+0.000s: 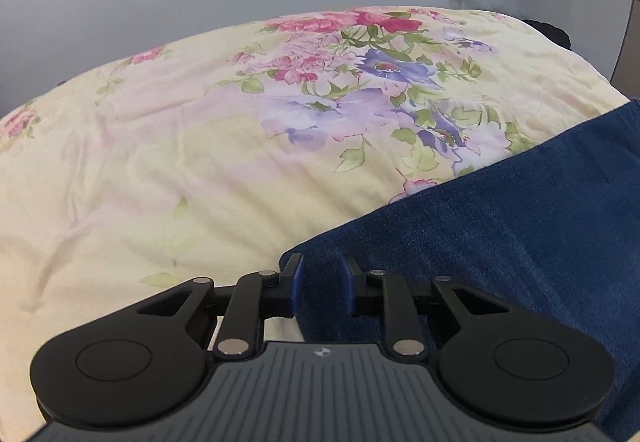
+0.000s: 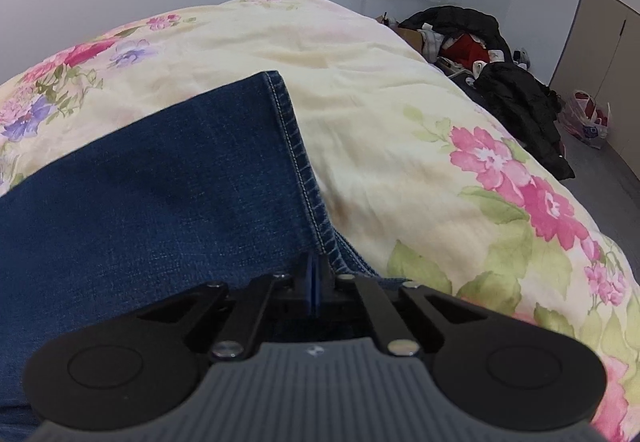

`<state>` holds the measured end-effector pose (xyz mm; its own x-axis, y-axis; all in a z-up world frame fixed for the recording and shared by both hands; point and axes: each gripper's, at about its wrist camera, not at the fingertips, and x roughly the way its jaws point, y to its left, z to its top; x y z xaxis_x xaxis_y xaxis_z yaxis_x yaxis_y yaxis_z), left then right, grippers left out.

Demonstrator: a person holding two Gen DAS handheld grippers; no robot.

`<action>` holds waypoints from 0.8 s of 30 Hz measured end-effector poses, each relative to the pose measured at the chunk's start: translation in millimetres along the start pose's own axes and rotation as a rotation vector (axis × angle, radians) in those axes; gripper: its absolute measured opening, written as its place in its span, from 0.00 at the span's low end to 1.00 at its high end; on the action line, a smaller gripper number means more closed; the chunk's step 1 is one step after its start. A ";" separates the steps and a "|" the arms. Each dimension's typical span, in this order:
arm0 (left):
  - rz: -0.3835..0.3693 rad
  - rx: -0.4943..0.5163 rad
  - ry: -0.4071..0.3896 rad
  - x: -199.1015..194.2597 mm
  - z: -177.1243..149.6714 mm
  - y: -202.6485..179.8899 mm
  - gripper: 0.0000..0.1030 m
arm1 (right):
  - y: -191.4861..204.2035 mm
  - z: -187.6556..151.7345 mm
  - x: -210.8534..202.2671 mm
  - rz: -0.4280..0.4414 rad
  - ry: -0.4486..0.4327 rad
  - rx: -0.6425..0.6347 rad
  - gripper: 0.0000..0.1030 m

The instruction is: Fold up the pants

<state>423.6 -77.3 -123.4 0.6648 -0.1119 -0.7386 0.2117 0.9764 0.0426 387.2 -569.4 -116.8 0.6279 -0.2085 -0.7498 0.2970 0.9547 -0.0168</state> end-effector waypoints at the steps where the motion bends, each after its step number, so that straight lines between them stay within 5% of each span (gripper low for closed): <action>1: -0.013 0.017 -0.011 -12.1 -4.0 -0.7 0.25 | 2.0 -3.2 -11.6 0.006 -0.008 0.019 0.00; 10: -0.145 0.074 -0.026 -93.7 -51.3 -19.7 0.24 | 52.3 -77.3 -115.5 0.197 0.031 0.111 0.04; 19: -0.162 -0.005 0.041 -79.5 -91.8 -27.1 0.21 | 113.6 -181.9 -179.9 0.202 -0.002 0.103 0.04; 22: -0.169 -0.034 0.044 -79.9 -92.3 -23.5 0.21 | 128.8 -196.7 -183.2 0.176 -0.012 0.080 0.24; 24: -0.176 -0.039 0.043 -80.3 -92.9 -21.8 0.21 | 137.1 -198.3 -183.3 0.189 -0.023 0.078 0.26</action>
<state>299.0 -72.4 -127.5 0.5885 -0.2744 -0.7605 0.2934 0.9490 -0.1154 170.2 -358.2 -112.9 0.6937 -0.0329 -0.7195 0.2269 0.9581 0.1750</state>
